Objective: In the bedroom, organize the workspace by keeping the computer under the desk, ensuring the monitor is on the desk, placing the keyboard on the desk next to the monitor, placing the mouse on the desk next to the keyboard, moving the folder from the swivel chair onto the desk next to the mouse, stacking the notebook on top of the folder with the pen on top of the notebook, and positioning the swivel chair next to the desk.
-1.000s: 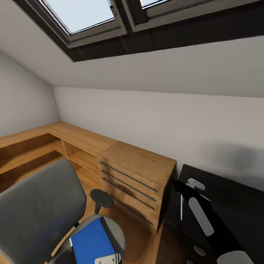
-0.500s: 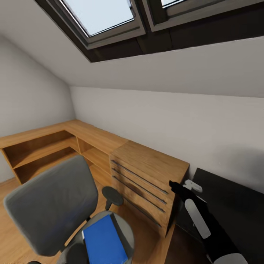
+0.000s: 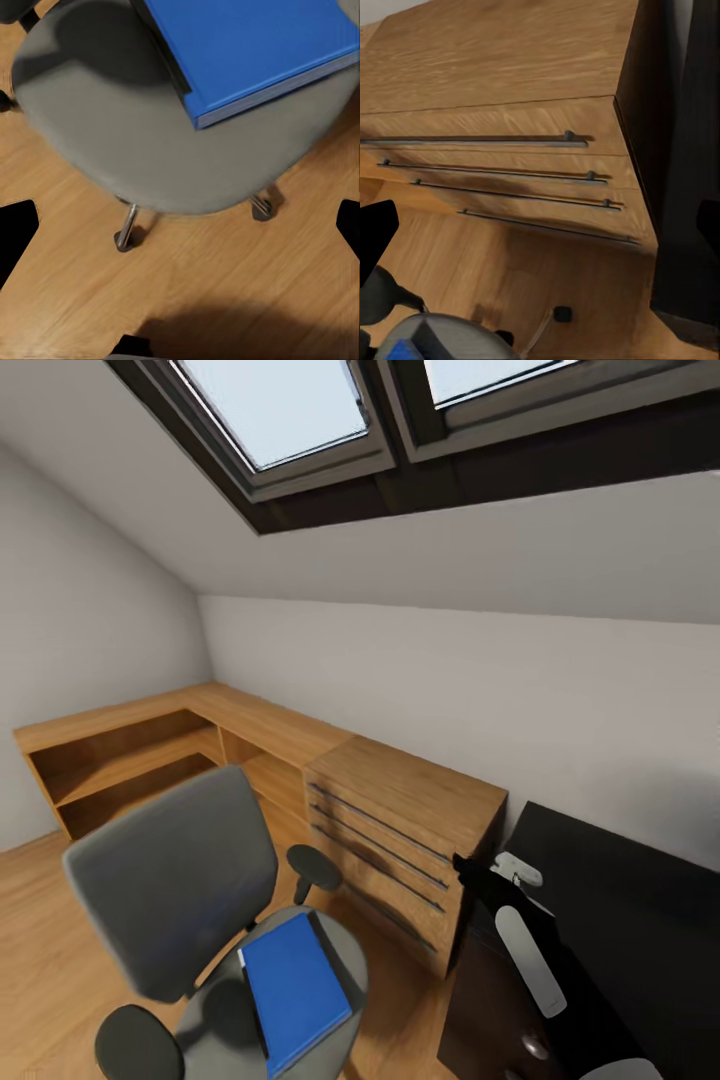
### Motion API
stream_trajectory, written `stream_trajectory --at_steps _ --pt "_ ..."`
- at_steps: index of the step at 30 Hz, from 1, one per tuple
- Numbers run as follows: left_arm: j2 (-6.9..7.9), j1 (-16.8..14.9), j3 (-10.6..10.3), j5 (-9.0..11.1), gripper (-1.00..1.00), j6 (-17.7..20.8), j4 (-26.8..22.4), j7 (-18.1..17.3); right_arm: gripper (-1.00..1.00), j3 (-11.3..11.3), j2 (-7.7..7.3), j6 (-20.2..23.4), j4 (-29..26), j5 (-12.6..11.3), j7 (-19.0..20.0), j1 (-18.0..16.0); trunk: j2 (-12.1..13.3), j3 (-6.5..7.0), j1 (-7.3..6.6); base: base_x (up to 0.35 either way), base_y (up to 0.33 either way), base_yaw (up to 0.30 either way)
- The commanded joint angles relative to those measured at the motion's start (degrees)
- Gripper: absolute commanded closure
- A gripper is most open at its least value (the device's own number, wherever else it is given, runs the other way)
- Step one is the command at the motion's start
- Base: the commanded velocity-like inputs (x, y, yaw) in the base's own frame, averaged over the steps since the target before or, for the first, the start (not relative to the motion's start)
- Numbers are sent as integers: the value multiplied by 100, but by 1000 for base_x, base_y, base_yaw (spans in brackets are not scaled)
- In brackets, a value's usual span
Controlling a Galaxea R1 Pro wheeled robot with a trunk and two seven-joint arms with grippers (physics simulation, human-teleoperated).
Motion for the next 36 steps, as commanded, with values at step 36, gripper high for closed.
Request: stream_trajectory --at_steps 36 --pt "12 0 1405 43 -100 12 382 4 -100 892 43 -309 96 10 -56 -2 -5 -37 -3 -52 0 232"
